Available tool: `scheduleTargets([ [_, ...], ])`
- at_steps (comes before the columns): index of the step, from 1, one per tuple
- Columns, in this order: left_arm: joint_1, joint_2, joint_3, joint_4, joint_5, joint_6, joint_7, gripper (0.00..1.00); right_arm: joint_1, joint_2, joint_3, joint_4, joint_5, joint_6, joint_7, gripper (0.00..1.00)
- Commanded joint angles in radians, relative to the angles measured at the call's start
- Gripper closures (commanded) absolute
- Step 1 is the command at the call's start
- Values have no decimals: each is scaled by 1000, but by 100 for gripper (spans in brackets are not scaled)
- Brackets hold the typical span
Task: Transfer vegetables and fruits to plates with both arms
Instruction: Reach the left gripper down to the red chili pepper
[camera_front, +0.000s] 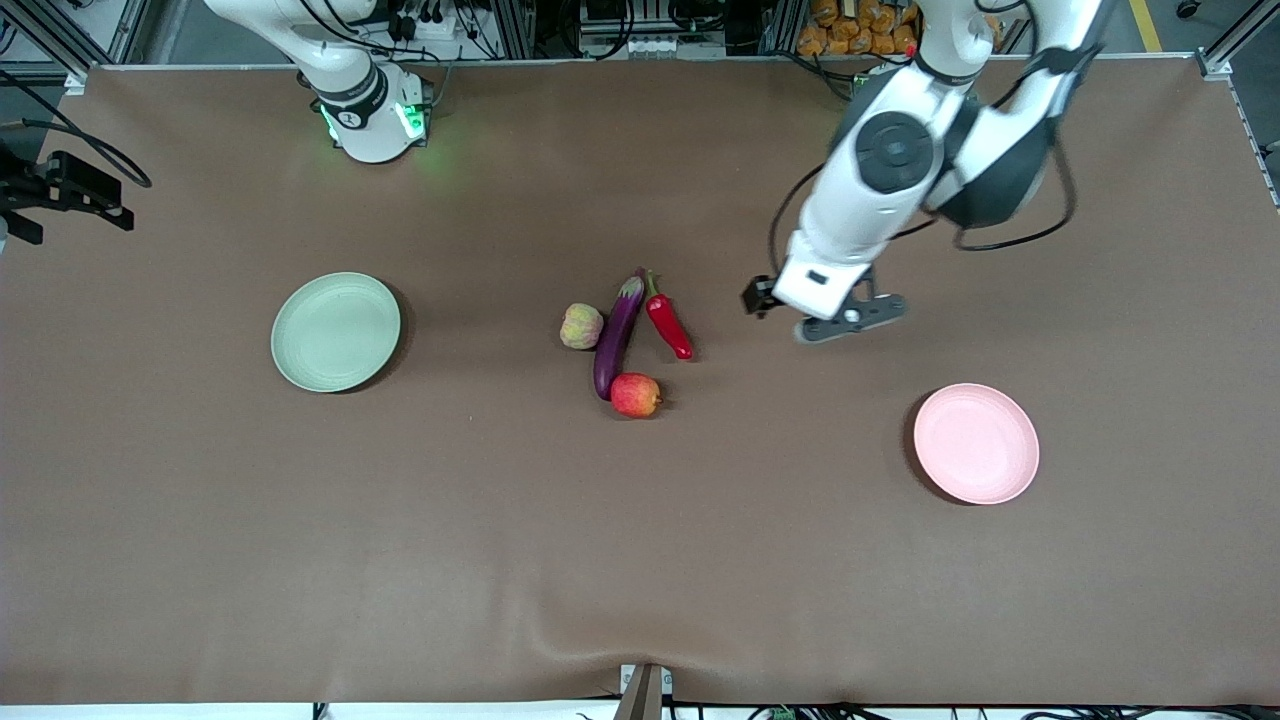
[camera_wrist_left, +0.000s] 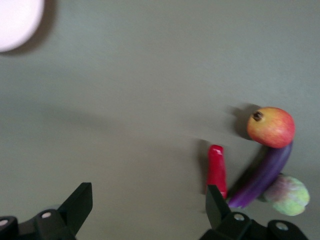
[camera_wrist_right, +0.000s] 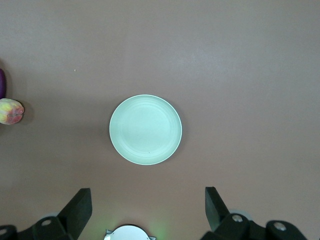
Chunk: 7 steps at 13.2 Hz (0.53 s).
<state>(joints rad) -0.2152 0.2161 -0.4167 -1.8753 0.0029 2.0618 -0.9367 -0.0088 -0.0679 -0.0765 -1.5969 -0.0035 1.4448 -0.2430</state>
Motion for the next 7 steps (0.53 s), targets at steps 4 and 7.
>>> scheduleTargets([
  [4, -127, 155, 1, 2, 150, 147, -267, 0, -7, -3, 6, -3, 3, 0, -4, 0],
  [7, -164, 227, 1, 2, 215, 236, -387, 0, -7, 0, 6, -3, 3, 0, -4, 0],
])
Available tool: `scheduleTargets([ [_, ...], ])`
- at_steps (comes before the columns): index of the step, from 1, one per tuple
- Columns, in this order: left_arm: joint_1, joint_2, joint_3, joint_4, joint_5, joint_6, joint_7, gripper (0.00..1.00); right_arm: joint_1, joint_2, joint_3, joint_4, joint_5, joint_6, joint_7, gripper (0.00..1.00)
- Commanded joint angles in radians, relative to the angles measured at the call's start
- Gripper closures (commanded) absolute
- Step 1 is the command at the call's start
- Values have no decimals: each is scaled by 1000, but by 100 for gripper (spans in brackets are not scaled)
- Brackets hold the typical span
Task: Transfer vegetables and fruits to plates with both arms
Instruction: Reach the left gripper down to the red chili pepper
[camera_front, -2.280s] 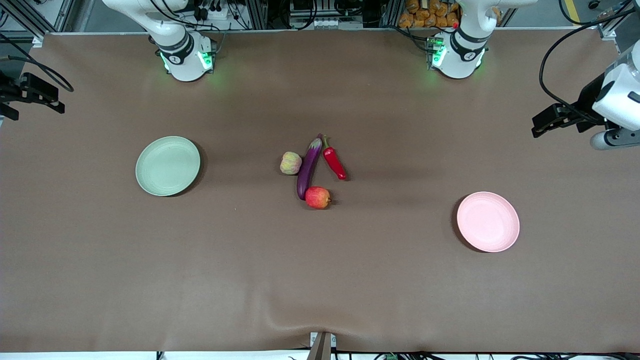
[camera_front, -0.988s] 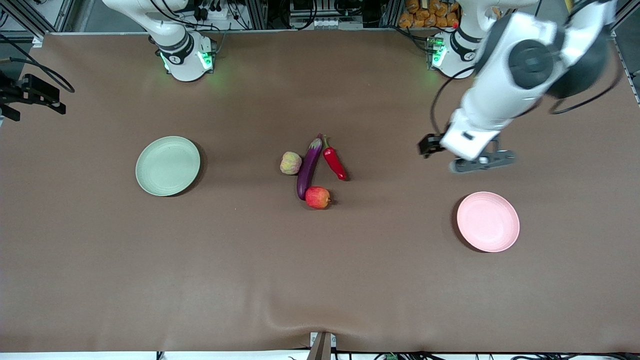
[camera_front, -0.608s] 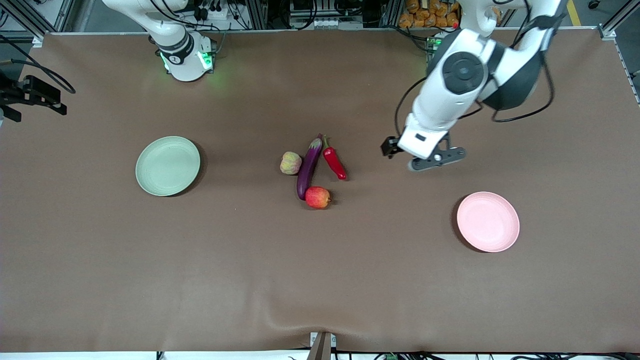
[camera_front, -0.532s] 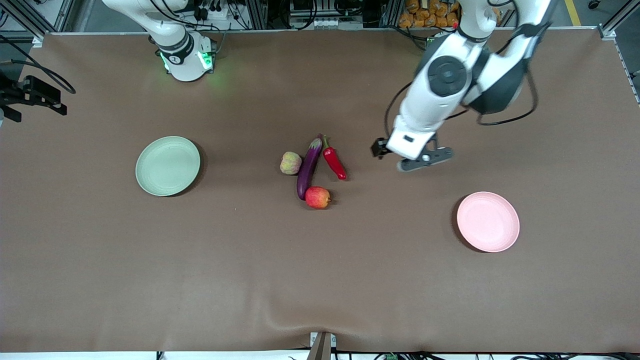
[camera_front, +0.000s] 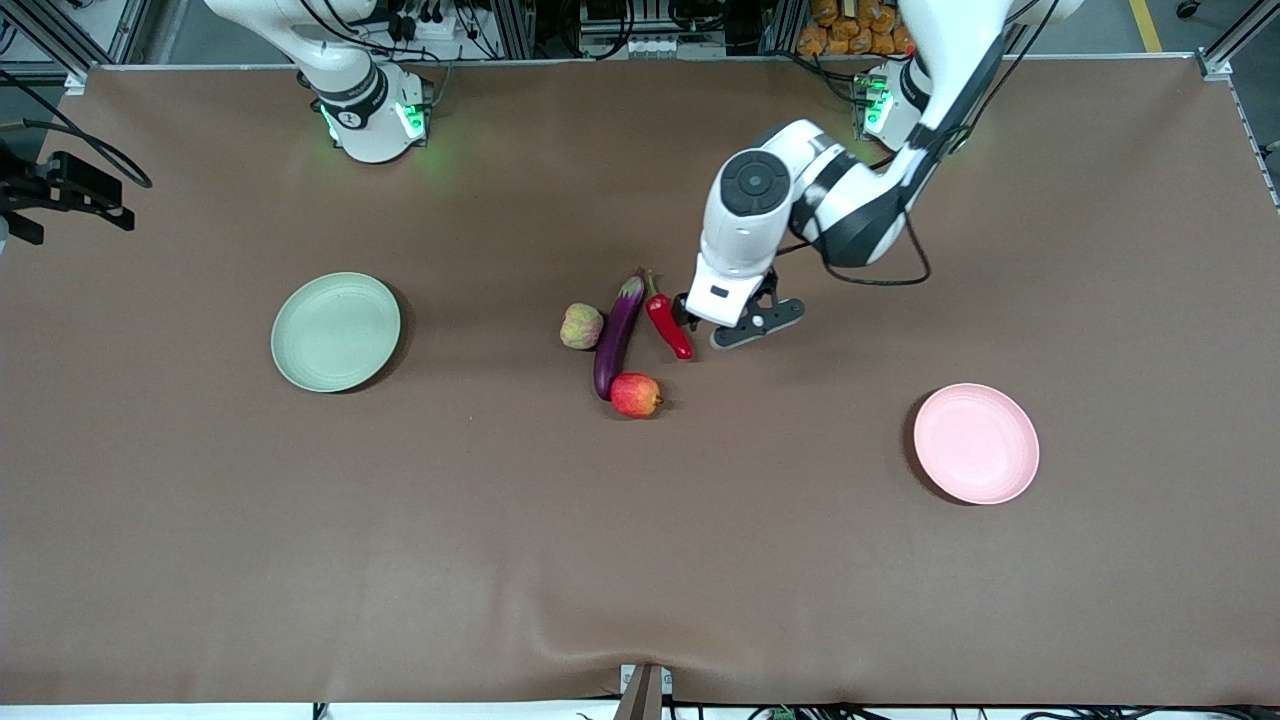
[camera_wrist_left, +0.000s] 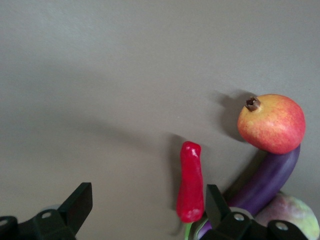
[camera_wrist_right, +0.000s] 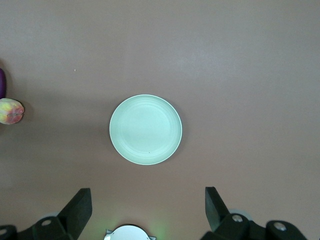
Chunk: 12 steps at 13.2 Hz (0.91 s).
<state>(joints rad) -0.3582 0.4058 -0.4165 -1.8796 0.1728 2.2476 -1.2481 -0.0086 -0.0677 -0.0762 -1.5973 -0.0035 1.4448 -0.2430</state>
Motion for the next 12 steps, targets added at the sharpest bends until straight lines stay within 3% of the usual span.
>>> scheduleTargets([
  [1, -40, 65, 2, 8, 66, 85, -126, 0, -7, 3, 6, -3, 3, 0, -2, 0],
  [5, -81, 169, 1, 13, 246, 176, -345, 0, 18, 35, 7, 0, 4, -1, -2, 0],
  [8, -104, 223, 1, 23, 266, 227, -398, 2, 33, 49, 7, 10, 0, 3, 1, 0],
  [12, -104, 261, 1, 25, 269, 254, -402, 44, 25, 97, 6, 19, 17, 12, -7, 0],
])
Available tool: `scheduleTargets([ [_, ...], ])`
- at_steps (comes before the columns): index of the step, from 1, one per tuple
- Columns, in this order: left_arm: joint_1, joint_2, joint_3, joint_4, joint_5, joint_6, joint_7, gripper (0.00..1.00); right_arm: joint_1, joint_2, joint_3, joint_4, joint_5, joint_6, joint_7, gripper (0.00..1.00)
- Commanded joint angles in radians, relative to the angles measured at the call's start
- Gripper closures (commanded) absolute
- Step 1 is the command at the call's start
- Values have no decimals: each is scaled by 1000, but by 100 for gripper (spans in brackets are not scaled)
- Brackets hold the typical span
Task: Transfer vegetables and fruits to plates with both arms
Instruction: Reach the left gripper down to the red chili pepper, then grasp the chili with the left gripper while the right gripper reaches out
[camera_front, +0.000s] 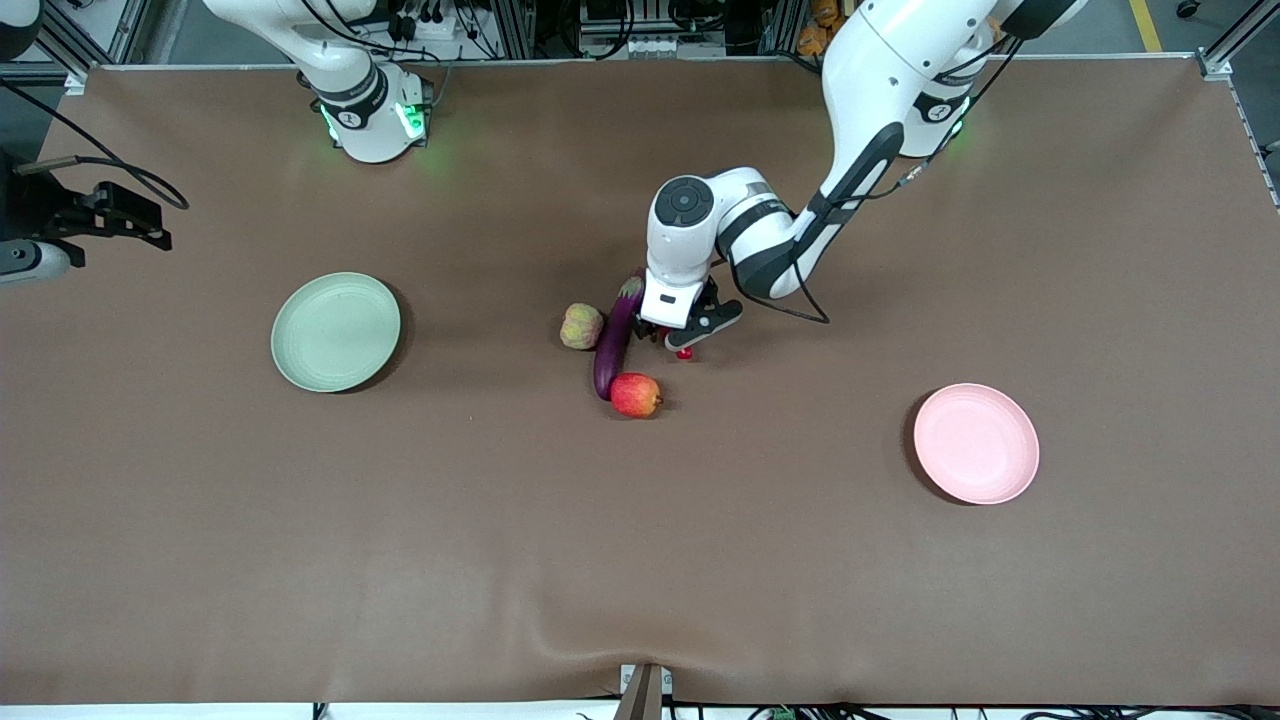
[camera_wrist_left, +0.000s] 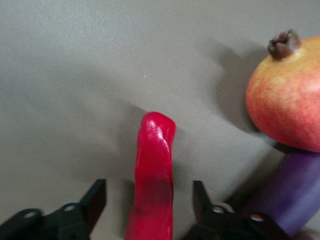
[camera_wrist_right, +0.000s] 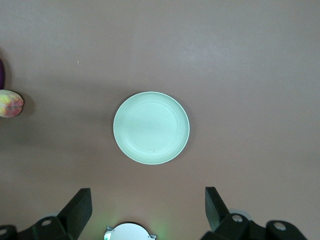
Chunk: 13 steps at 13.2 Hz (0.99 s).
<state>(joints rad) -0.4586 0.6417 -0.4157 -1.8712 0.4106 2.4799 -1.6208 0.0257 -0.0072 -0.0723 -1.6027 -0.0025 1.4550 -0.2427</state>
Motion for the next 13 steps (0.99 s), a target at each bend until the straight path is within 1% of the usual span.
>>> scheduleTargets([
  [1, -2, 32, 2, 17, 31, 28, -28, 52, -6, 53, 2, 26, 15, 2, -7, 0],
  [2, -2, 32, 3, 17, 31, 28, -28, 68, 3, 76, 2, 27, 12, 2, -7, 0],
  [3, 9, 29, 3, 15, 36, 28, -22, 94, 8, 90, 3, 39, 18, 2, -6, 0],
  [4, 29, -2, 3, 3, 39, 18, -5, 100, 19, 108, 5, 46, 28, 2, -6, 0],
  [5, 59, -34, 2, -6, 42, -4, 5, 100, 36, 125, 3, 49, 51, 4, -7, 0],
  [7, 119, -106, -3, -13, 42, -85, 86, 100, 57, 174, 3, 53, 126, 4, -6, 0],
  [9, 211, -161, -37, -14, 28, -166, 206, 100, 97, 214, 3, 62, 177, 36, 13, 0],
  [10, 277, -177, -67, -13, 25, -183, 261, 100, 129, 231, 3, 67, 190, 76, 31, 0],
  [11, 355, -188, -113, -11, 24, -197, 309, 100, 166, 257, 3, 67, 197, 114, 83, 0],
  [13, 534, -195, -229, -5, 23, -225, 396, 100, 241, 297, 3, 67, 220, 166, 251, 0],
])
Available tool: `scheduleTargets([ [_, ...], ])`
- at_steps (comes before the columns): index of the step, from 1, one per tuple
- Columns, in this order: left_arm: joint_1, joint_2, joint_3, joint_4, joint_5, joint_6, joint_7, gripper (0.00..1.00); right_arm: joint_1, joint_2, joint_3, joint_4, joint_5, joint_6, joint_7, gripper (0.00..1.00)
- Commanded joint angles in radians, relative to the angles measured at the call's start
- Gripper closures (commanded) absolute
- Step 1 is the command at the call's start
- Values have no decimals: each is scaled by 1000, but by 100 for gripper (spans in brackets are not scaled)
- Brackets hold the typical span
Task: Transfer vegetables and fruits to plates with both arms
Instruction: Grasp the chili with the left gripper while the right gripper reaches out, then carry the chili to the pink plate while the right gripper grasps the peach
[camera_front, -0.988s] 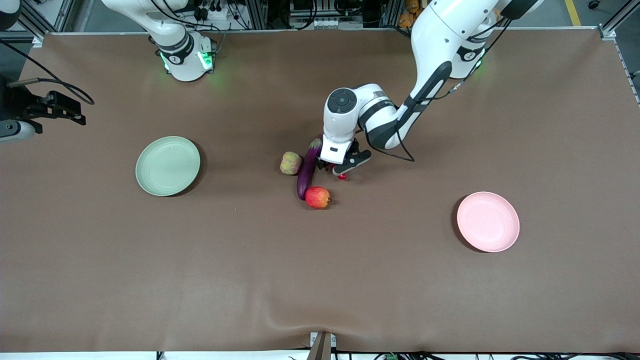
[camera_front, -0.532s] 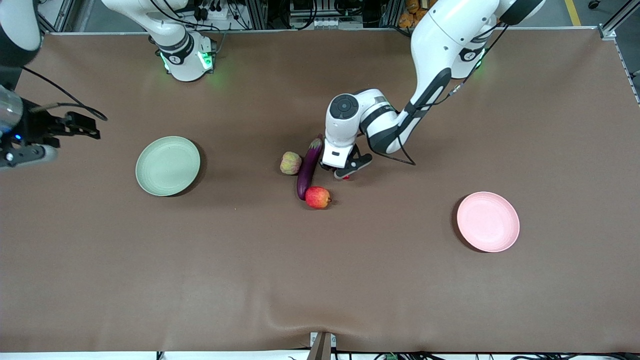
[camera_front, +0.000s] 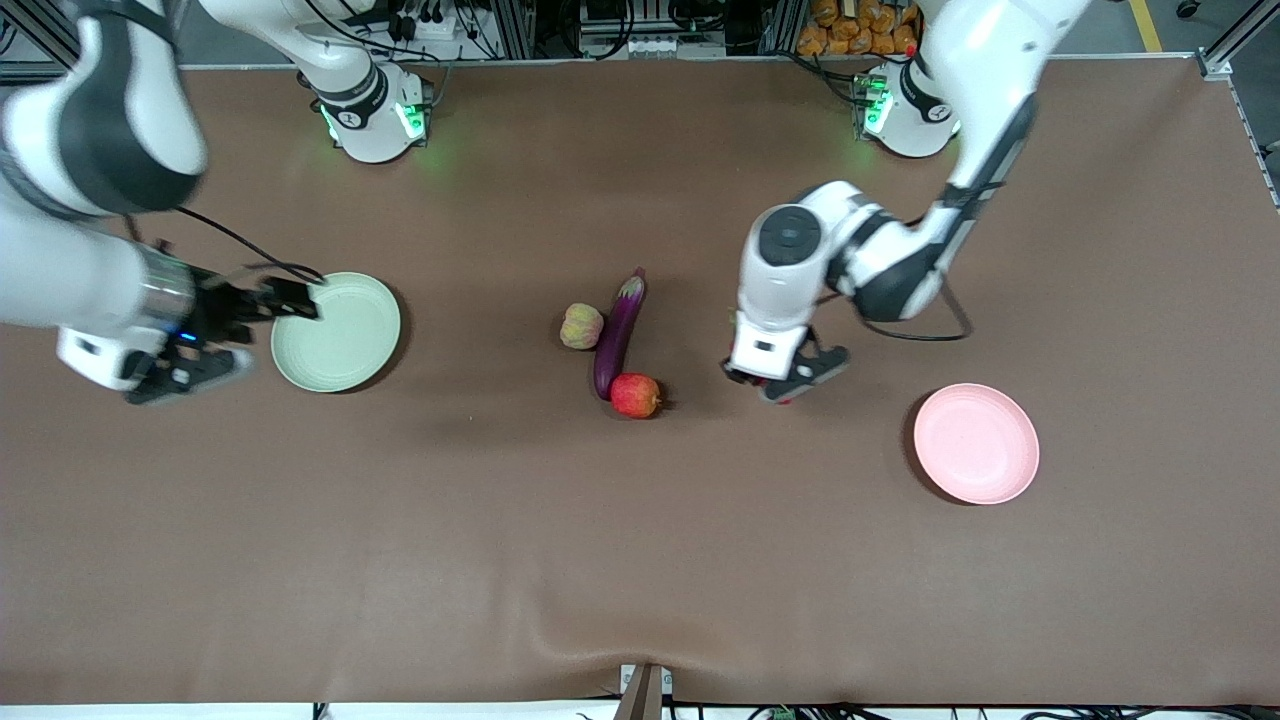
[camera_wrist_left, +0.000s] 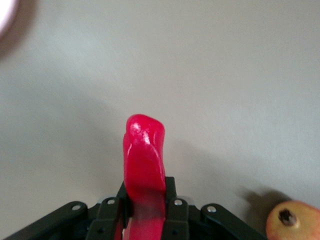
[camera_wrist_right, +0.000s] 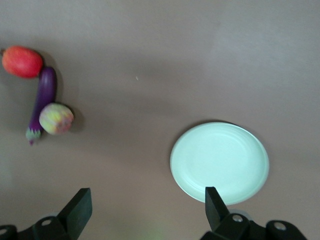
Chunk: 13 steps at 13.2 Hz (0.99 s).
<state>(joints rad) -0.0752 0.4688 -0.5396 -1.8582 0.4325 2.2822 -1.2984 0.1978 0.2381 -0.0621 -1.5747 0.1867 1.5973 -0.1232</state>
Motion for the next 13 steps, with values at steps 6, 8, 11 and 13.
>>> scheduleTargets([
  [6, 546, -10, -256, -7, 3, -63, 422, 100, 357, 187, -7, 22, 105, 208, 701, 0],
  [8, 618, 17, -253, 4, 5, -63, 537, 100, 440, 234, -7, 10, 106, 280, 873, 0],
  [11, 708, 86, -244, 31, 22, -59, 652, 100, 468, 253, -5, -91, 105, 401, 893, 0],
  [13, 719, 144, -209, 68, 22, -53, 697, 100, 532, 270, -5, -148, 105, 487, 906, 0],
])
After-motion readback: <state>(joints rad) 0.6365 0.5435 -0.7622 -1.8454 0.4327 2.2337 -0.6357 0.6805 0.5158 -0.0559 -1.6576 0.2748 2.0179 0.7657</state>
